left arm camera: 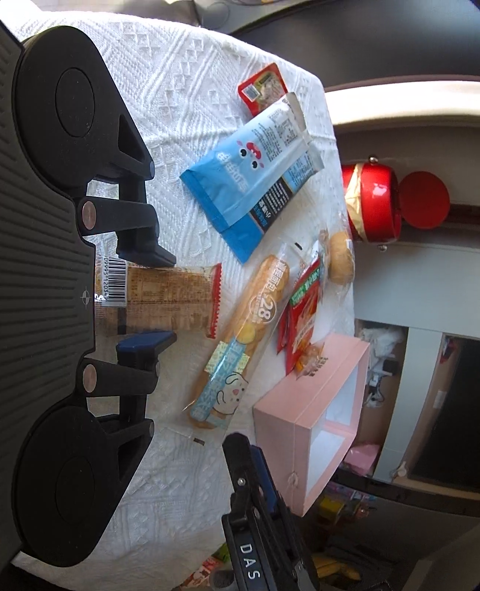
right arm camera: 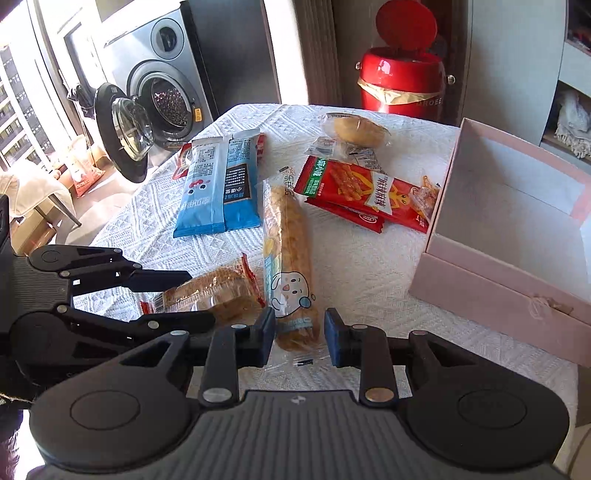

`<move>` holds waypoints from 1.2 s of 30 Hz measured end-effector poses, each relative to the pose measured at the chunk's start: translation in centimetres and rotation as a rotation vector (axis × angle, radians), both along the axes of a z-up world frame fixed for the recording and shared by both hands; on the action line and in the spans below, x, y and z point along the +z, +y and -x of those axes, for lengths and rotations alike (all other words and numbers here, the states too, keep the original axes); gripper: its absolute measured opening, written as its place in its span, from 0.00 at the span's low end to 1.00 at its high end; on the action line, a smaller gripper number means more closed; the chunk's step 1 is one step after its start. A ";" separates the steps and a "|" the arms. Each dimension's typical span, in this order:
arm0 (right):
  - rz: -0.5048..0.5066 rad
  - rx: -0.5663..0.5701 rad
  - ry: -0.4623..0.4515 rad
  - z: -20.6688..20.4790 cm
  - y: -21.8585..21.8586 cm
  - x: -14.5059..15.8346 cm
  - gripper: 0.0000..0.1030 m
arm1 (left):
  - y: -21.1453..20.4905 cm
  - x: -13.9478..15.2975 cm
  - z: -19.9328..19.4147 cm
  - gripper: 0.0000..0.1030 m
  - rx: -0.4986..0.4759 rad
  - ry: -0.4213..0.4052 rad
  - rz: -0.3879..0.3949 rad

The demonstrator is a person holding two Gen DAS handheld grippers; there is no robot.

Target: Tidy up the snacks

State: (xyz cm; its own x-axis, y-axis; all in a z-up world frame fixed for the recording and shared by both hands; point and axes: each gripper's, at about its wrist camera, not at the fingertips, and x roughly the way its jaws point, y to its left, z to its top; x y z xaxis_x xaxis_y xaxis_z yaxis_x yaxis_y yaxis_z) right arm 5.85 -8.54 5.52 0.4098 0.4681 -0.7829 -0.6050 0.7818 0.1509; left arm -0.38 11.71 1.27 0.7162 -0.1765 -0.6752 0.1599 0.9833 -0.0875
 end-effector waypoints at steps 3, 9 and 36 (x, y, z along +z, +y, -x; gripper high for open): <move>0.008 -0.104 -0.120 0.8 -3.3 2.2 0.37 | 1.9 0.0 -0.2 0.41 0.104 0.000 0.017; 0.100 -0.437 -0.341 -3.2 -9.6 4.2 0.54 | 3.2 1.1 -0.1 0.42 0.169 -0.031 0.151; 0.289 0.111 0.175 -13.6 10.9 -0.5 0.13 | 4.6 1.9 0.2 0.42 0.231 -0.157 0.320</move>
